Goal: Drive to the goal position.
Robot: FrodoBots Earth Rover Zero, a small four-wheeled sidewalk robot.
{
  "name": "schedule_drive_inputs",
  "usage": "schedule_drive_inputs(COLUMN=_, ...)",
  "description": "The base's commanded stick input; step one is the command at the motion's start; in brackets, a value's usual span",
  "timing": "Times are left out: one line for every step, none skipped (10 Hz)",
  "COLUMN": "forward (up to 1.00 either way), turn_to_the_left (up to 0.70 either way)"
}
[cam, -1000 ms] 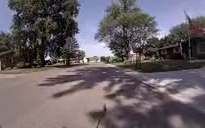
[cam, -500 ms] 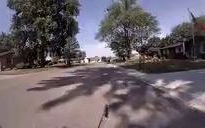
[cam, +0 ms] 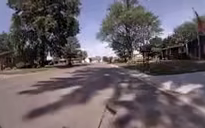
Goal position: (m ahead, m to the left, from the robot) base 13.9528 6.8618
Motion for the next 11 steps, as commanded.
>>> schedule_drive_inputs(forward=0.69, turn_to_the_left=0.03)
schedule_drive_inputs(forward=0.69, turn_to_the_left=0.03)
schedule_drive_inputs(forward=0.69, turn_to_the_left=0.03)
schedule_drive_inputs(forward=0.69, turn_to_the_left=0.03)
schedule_drive_inputs(forward=0.69, turn_to_the_left=0.03)
schedule_drive_inputs(forward=0.69, turn_to_the_left=0.03)
schedule_drive_inputs(forward=0.69, turn_to_the_left=0.03)
schedule_drive_inputs(forward=0.69, turn_to_the_left=0.03)
schedule_drive_inputs(forward=0.69, turn_to_the_left=0.03)
schedule_drive_inputs(forward=0.69, turn_to_the_left=0.03)
schedule_drive_inputs(forward=0.69, turn_to_the_left=0.03)
